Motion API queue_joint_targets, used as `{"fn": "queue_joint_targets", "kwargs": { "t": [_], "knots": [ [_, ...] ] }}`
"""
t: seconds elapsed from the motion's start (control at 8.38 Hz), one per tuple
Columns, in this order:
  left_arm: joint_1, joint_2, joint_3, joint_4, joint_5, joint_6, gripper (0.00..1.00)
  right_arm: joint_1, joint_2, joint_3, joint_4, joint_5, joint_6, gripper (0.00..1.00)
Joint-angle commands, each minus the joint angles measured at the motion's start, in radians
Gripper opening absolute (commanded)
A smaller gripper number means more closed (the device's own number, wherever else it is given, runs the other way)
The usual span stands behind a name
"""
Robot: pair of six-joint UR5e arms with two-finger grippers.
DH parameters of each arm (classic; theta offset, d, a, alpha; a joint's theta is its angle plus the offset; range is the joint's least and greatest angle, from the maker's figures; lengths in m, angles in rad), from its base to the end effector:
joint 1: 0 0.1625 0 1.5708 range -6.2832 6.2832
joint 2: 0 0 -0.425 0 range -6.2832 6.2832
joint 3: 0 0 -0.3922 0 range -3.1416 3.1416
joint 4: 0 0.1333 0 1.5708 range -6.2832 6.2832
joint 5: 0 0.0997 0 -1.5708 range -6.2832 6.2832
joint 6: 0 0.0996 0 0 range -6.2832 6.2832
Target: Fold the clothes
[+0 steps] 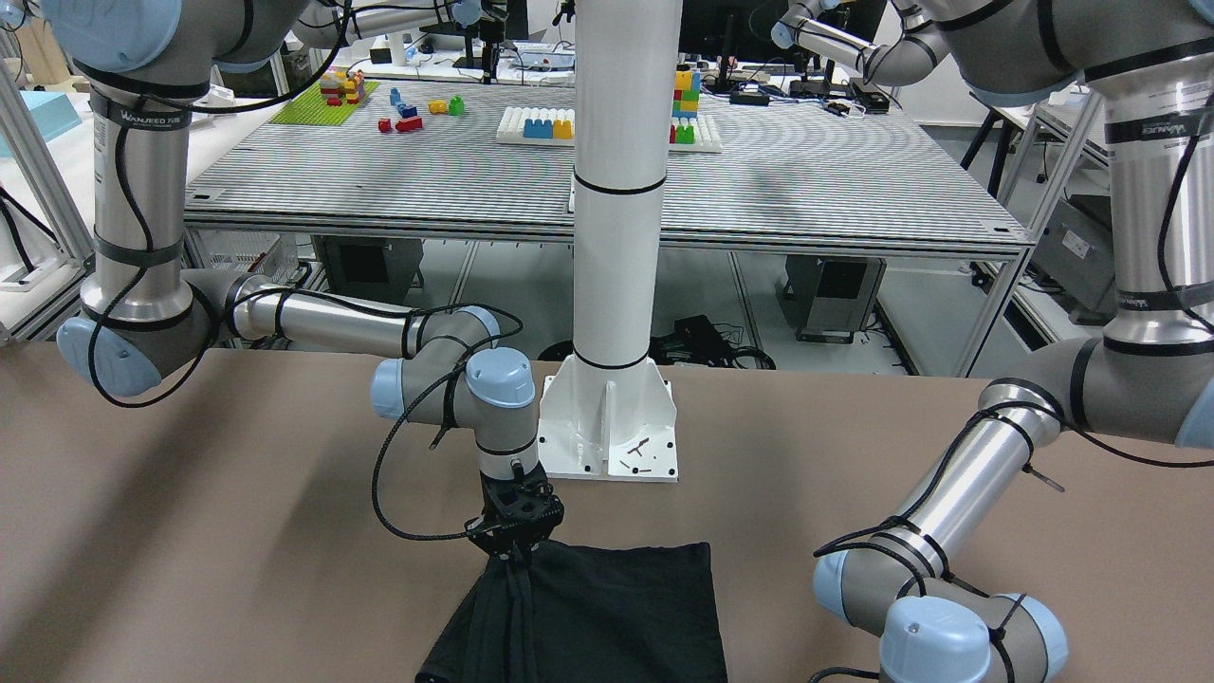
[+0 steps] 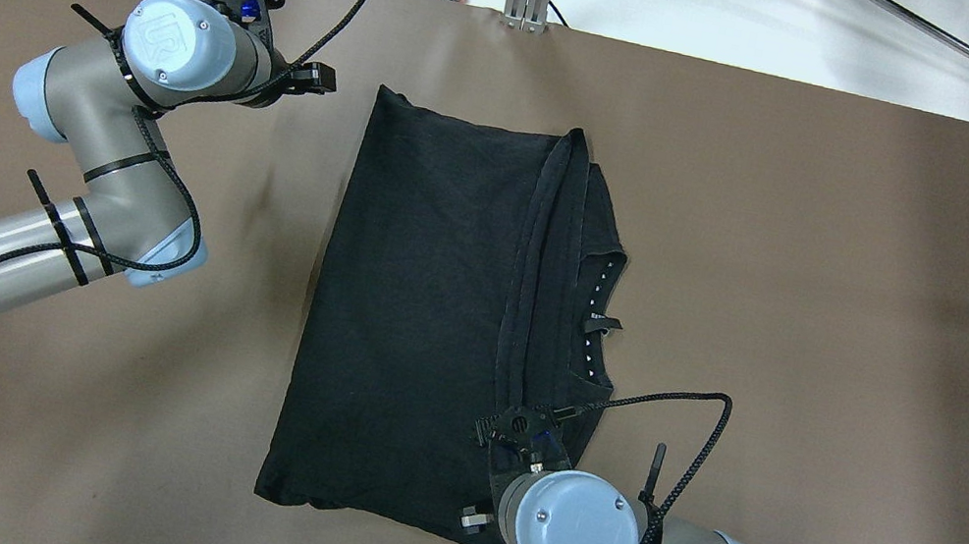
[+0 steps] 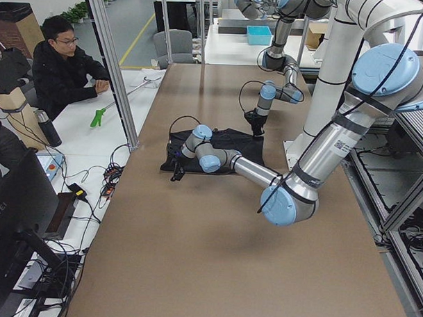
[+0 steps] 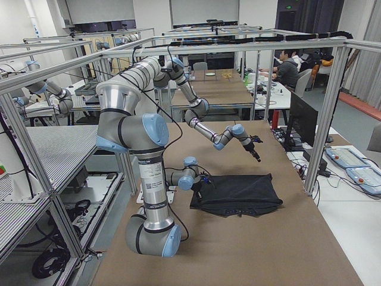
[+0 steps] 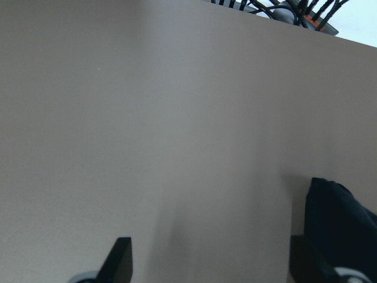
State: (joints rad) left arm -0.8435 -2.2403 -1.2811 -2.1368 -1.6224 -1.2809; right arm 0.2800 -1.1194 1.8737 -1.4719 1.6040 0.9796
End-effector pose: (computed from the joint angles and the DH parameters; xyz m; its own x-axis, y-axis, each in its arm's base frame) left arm 0.4142 -0.6581 0.3277 0.5781 -0.2201 -0.7858 0.5770 0.7911 0.2029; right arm -0.5520 -0.2940 0.2667 0.6653 -0.3883 0.6377 0.1429 0.9045 0.4018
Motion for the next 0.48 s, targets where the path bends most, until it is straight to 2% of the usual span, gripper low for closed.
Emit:
{"fn": "queue_joint_targets", "kwargs": {
  "t": [0.0,0.24,0.36],
  "knots": [
    [0.001,-0.001,0.002,0.0,-0.002,0.0,0.94,0.017,0.0,0.007,0.001,0.022,-0.001,0.0],
    [0.003,-0.004,0.0,0.0,-0.002,0.0,0.94,0.121,-0.017,0.009,0.001,0.175,-0.03,0.0],
    [0.003,-0.008,0.0,0.0,-0.002,0.0,0.94,0.149,-0.069,0.036,0.004,0.21,-0.1,0.0]
  ]
}}
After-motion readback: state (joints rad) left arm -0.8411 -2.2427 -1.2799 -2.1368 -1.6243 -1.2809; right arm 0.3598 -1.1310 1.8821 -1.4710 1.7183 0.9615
